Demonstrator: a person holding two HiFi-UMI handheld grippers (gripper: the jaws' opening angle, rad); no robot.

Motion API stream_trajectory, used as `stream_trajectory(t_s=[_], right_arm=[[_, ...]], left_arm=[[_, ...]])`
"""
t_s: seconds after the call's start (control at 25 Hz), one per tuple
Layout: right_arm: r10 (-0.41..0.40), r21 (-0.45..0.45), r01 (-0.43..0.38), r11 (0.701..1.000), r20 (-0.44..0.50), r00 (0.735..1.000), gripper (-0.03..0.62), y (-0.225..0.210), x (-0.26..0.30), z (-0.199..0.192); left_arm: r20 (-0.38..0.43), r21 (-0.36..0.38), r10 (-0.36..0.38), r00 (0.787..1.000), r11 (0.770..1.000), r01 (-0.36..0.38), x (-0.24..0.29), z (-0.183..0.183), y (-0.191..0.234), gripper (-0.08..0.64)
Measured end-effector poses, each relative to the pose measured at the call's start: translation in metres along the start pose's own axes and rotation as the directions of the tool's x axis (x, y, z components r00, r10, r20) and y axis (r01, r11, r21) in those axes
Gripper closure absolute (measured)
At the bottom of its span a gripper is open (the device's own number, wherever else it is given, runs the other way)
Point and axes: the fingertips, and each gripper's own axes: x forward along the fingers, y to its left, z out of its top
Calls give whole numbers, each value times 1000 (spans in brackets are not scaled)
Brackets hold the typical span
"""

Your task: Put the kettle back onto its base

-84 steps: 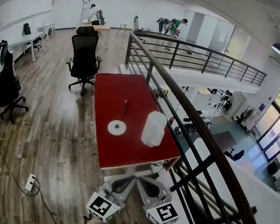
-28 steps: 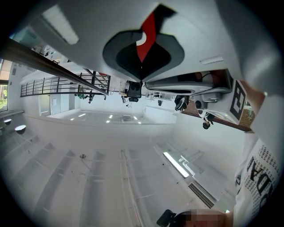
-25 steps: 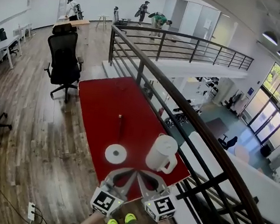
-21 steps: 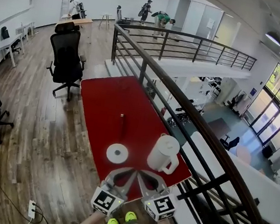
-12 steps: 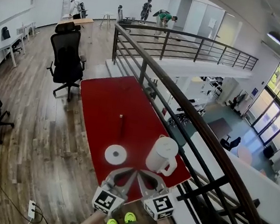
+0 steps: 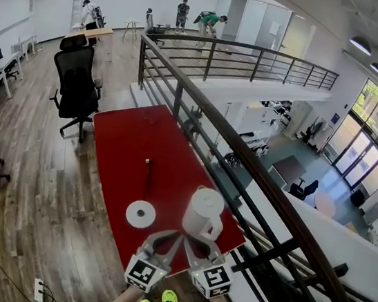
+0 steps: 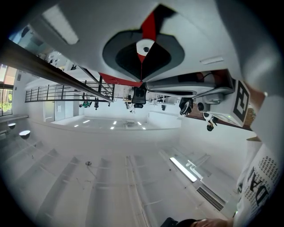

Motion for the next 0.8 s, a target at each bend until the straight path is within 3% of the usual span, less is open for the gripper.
stream_trajectory(t_s=[0.44, 0.8], right_arm=[[-76, 36, 78, 996, -56, 996, 566, -57, -32, -29], [-146, 49, 153, 987, -123, 982, 456, -93, -31, -72]], left_arm=[[-38, -5, -66, 997, 998, 66, 52, -24, -38, 552], [-64, -27, -75, 995, 997, 73, 80, -60, -39, 537]])
